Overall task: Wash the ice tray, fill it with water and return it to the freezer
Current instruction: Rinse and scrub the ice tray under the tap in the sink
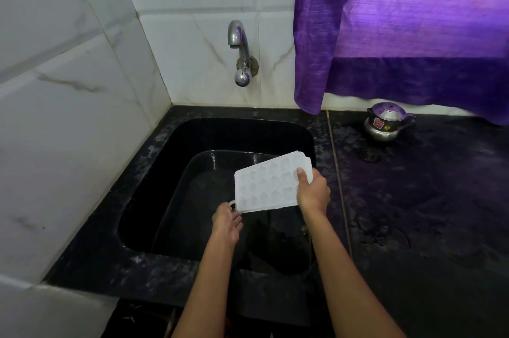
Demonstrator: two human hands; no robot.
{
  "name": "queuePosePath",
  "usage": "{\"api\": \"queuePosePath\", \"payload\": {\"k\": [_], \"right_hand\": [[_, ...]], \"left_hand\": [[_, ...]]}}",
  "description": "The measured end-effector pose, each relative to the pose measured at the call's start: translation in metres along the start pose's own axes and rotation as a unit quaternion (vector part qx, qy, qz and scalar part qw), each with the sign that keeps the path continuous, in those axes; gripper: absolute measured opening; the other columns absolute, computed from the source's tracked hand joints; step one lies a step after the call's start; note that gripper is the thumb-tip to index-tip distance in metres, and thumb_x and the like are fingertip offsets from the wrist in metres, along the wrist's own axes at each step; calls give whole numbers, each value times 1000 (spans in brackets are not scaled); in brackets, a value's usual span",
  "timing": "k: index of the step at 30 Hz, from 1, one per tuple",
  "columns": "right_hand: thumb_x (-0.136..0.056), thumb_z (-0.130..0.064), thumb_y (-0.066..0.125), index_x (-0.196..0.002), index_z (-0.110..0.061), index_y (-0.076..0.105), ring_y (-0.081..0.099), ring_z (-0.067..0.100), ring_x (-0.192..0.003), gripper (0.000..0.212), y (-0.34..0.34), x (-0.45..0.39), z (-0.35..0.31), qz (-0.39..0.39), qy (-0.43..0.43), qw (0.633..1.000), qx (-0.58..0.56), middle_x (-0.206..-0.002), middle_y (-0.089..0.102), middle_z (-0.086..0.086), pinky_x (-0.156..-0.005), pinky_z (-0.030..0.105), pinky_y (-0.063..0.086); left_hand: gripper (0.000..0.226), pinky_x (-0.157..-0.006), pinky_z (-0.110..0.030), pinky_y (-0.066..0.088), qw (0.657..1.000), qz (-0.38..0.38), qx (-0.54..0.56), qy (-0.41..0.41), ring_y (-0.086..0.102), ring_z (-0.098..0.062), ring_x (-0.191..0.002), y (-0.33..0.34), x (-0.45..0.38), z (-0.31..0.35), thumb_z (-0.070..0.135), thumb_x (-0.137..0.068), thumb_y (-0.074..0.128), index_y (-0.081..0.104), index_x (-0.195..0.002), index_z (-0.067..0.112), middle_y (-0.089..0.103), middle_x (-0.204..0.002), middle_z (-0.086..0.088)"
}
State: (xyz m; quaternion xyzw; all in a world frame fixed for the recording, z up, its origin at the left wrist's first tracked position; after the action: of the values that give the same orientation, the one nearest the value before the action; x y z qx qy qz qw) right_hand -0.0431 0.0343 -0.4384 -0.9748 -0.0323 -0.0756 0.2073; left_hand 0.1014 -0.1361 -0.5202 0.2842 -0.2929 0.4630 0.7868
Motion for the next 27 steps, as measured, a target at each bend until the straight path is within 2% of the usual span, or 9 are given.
{"api": "queuePosePath", "payload": {"k": [4, 8, 11, 14, 18, 20, 24, 25, 27], "right_hand": [[-99, -39, 44, -131, -24, 55, 55, 32, -112, 37, 5, 4, -13, -11, -32, 998, 51, -118, 63, 9, -92, 39, 42], [-99, -40, 45, -137, -31, 49, 56, 32, -111, 39, 12, 8, -26, -17, -77, 993, 91, -120, 63, 9, -90, 39, 43], [-99, -37, 46, -139, -33, 46, 57, 29, -112, 40, 17, 16, -38, -24, -120, 985, 123, -123, 62, 8, -90, 38, 45], [-99, -34, 47, -141, -31, 44, 57, 25, -114, 43, 25, 23, -48, -33, -162, 973, 163, -126, 60, 5, -90, 36, 46], [-99, -29, 49, -143, -31, 40, 56, 23, -112, 45, 34, 32, -56, -44, -212, 956, 197, -121, 58, 6, -89, 38, 50], [-98, -26, 49, -145, -31, 38, 54, 21, -113, 48, 37, 39, -60, -44, -247, 943, 217, -121, 58, 5, -88, 36, 49], [-98, -23, 50, -147, -30, 33, 49, 19, -116, 53, 45, 51, -65, -49, -299, 916, 265, -126, 56, 3, -90, 33, 46], [-97, -22, 50, -148, -30, 32, 49, 19, -116, 54, 47, 53, -66, -51, -307, 912, 268, -127, 55, 2, -91, 33, 46], [-96, -19, 52, -148, -28, 32, 49, 20, -114, 56, 48, 57, -68, -49, -324, 907, 266, -127, 55, 2, -91, 34, 46]], "left_hand": [[46, -111, -42, 29, 1000, -5, -16, 1, 51, -34, -120, 4, 3, -5, 22, -102, 32, 36, -142, 0, 40, -146, -23], [46, -111, -43, 30, 1000, -14, -6, -8, 40, -36, -134, 10, 2, -12, 23, -102, 32, 35, -142, 0, 42, -145, -21], [45, -97, -40, 42, 1000, -13, -6, -2, 54, -34, -114, 14, 2, -13, 21, -101, 34, 40, -139, -2, 54, -127, -21], [44, -106, -41, 36, 1000, -19, -13, -12, 44, -36, -129, 19, -2, -18, 19, -101, 34, 39, -140, -2, 47, -138, -21], [45, -105, -40, 35, 999, -31, -17, -11, 44, -35, -129, 25, 0, -20, 21, -101, 33, 38, -141, 0, 45, -140, -22], [45, -101, -40, 37, 999, -30, -20, -8, 52, -33, -115, 25, -3, -20, 23, -101, 34, 40, -140, 1, 52, -126, -20], [40, -77, -35, 42, 999, -16, -31, -2, 50, -25, -82, 22, -4, -21, 23, -100, 36, 46, -132, 1, 52, -95, -12], [39, -74, -35, 42, 999, -18, -33, -2, 50, -23, -80, 22, -3, -20, 23, -99, 37, 47, -131, 2, 52, -92, -11], [39, -83, -38, 41, 999, -24, -32, -5, 53, -27, -92, 23, -1, -20, 24, -99, 38, 48, -131, 3, 54, -104, -14]]}}
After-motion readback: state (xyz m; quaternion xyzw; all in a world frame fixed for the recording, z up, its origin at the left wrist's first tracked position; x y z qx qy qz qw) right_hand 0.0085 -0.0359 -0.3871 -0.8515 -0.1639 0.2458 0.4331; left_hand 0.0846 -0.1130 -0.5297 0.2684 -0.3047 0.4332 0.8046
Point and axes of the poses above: each hand's wrist, its own x-axis away from the middle knuckle, its own y-axis out of the palm, z = x × y, the point moved 8 cm from there along -x, towards the middle knuckle
